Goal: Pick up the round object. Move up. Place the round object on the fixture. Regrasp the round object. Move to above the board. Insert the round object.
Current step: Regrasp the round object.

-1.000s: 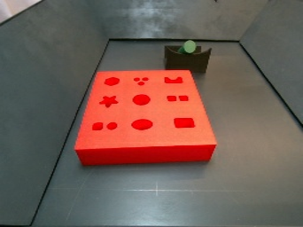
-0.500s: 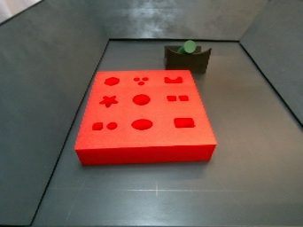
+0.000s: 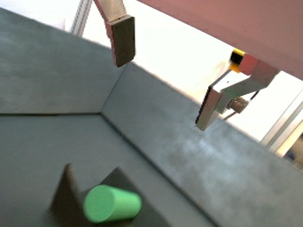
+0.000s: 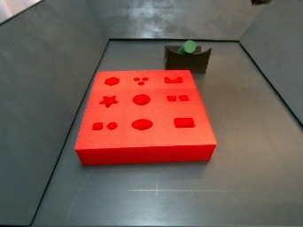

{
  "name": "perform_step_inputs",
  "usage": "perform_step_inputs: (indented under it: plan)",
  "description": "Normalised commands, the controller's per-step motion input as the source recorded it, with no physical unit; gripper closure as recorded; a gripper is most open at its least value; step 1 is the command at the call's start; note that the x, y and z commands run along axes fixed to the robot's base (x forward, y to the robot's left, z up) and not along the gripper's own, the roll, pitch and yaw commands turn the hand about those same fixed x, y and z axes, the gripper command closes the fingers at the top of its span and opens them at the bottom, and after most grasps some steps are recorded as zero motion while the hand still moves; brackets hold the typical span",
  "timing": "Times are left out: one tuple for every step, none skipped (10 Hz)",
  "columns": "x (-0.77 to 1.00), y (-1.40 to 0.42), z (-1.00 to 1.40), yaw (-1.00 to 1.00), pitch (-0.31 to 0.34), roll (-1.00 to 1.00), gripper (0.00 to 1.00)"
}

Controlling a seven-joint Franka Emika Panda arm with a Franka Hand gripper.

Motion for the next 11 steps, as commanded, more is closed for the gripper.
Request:
perform_step_inputs:
  plan:
    - [0.09, -0.04, -0.02, 0.14, 0.177, 0.79, 0.00]
    - [0.09, -0.04, -0.01, 0.17, 0.159, 0.59, 0.00]
    - [0.09, -0.04, -0.01, 0.18, 0.137, 0.40, 0.00]
    - [0.09, -0.03, -0.01, 0.20, 0.094, 0.22, 0.00]
    - [0.08, -0.03, -0.01, 0.20, 0.062, 0.16, 0.00]
    - [0.03, 0.07, -1.00, 0.20, -0.018, 0.07, 0.00]
    - [0.03, 0.07, -1.00, 0.18, -0.038, 0.06, 0.00]
    - [0.05, 0.07, -1.00, 0.14, -0.087, 0.06, 0.00]
    - [0.05, 0.07, -1.00, 0.12, -0.107, 0.06, 0.00]
    - [0.06, 0.06, -1.00, 0.07, -0.127, 0.06, 0.00]
    - [0.06, 0.06, -1.00, 0.05, -0.131, 0.06, 0.00]
